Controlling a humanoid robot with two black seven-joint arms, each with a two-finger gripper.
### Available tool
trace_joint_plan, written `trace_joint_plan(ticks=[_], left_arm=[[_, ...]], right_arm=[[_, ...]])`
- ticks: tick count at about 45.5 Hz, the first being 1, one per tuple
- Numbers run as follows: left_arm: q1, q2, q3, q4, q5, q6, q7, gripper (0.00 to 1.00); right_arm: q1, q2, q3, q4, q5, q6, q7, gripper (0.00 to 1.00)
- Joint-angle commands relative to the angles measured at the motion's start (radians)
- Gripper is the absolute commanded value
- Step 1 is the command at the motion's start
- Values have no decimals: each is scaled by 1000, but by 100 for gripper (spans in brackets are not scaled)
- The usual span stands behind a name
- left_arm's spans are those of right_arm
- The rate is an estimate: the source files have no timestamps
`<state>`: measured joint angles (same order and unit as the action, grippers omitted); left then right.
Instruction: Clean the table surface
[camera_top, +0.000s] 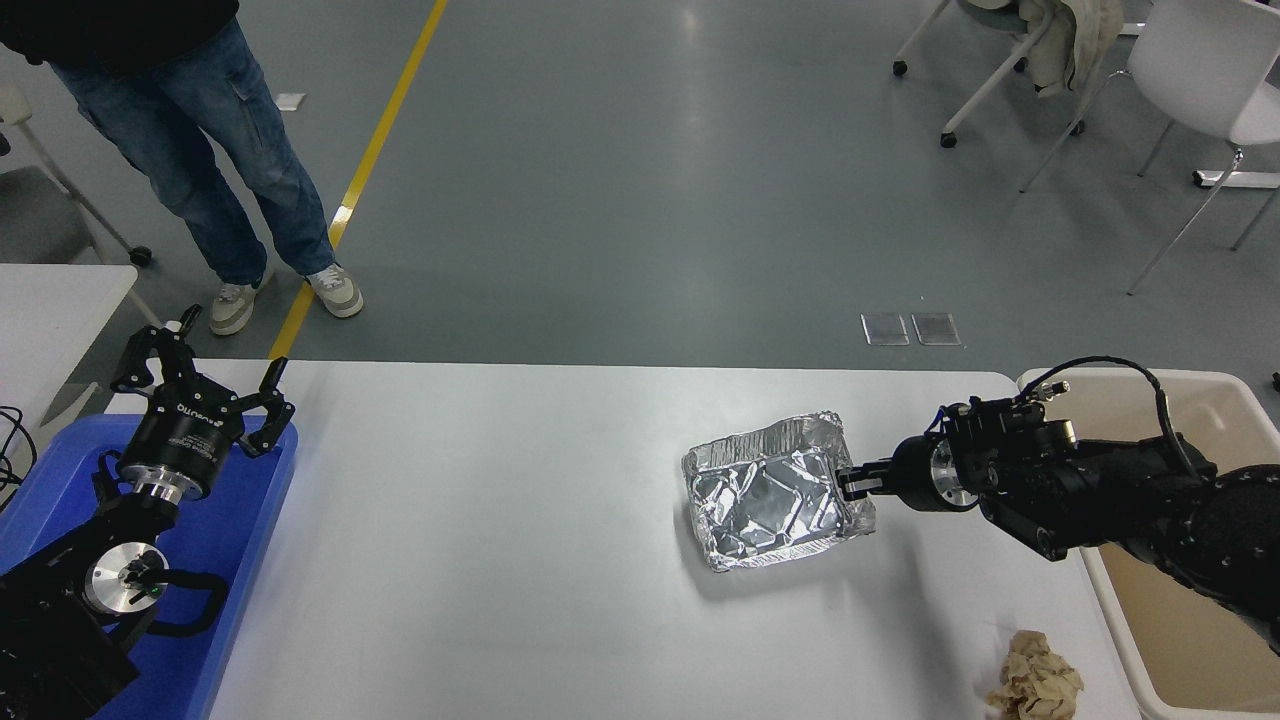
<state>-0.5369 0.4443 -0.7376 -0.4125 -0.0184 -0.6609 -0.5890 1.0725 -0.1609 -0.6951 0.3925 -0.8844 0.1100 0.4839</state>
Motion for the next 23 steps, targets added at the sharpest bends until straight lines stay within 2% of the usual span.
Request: trace_joint_plan(ticks=[1, 9, 23], left_arm=[[0, 1, 0, 0, 0, 1, 0, 100], [0, -1, 0, 0, 0, 0, 0, 100], [0, -1, 1, 0, 0, 0, 0, 100]], right_arm=[[55, -57, 0, 11, 96, 60, 45, 0], [130, -152, 2, 61, 104, 123, 114, 0], [302, -354, 6, 281, 104, 142, 150, 0]])
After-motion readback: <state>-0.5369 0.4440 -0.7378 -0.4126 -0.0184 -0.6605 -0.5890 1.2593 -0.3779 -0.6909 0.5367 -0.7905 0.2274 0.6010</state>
